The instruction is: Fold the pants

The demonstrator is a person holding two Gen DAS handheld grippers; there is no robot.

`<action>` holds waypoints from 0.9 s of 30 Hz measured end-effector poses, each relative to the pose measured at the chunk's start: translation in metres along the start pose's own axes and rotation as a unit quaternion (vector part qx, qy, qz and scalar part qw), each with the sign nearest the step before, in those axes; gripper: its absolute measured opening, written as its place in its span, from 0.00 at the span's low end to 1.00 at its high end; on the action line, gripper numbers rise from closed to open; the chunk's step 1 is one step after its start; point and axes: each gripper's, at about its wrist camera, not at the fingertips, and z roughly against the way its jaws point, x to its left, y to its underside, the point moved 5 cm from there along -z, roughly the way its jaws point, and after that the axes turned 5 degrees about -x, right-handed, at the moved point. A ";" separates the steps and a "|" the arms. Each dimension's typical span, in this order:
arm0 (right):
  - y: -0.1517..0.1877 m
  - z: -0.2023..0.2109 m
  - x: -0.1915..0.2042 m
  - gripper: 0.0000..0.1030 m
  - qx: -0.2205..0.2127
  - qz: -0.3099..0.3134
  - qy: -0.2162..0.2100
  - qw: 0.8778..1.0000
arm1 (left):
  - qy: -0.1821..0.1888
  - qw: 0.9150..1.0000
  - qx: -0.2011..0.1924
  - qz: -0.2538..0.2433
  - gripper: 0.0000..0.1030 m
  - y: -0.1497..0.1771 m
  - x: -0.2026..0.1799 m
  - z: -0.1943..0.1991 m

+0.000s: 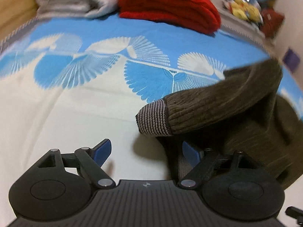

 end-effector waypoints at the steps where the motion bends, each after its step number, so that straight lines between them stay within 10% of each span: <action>1: -0.002 -0.009 0.005 0.80 0.007 0.007 -0.002 1.000 | -0.004 1.000 -0.003 -0.019 0.84 0.000 -0.004 -0.004; 9: -0.011 -0.070 0.024 0.78 0.048 0.047 0.024 0.997 | -0.001 0.993 -0.082 -0.090 0.82 -0.019 -0.023 -0.021; 15: -0.007 -0.088 0.030 0.44 0.069 0.070 0.035 0.995 | -0.001 0.986 -0.121 -0.116 0.60 -0.036 -0.029 -0.020; 17: -0.009 -0.090 0.031 0.31 0.065 0.075 0.036 0.994 | 0.000 0.985 -0.130 -0.110 0.39 -0.043 -0.026 -0.019; 19: -0.011 -0.086 0.033 0.12 0.055 0.086 0.031 0.994 | 0.007 0.987 -0.135 -0.090 0.30 -0.053 -0.019 -0.016; 27: -0.020 -0.008 0.074 0.07 -0.095 0.187 -0.104 0.972 | -0.045 0.972 -0.197 0.120 0.27 -0.098 0.049 0.020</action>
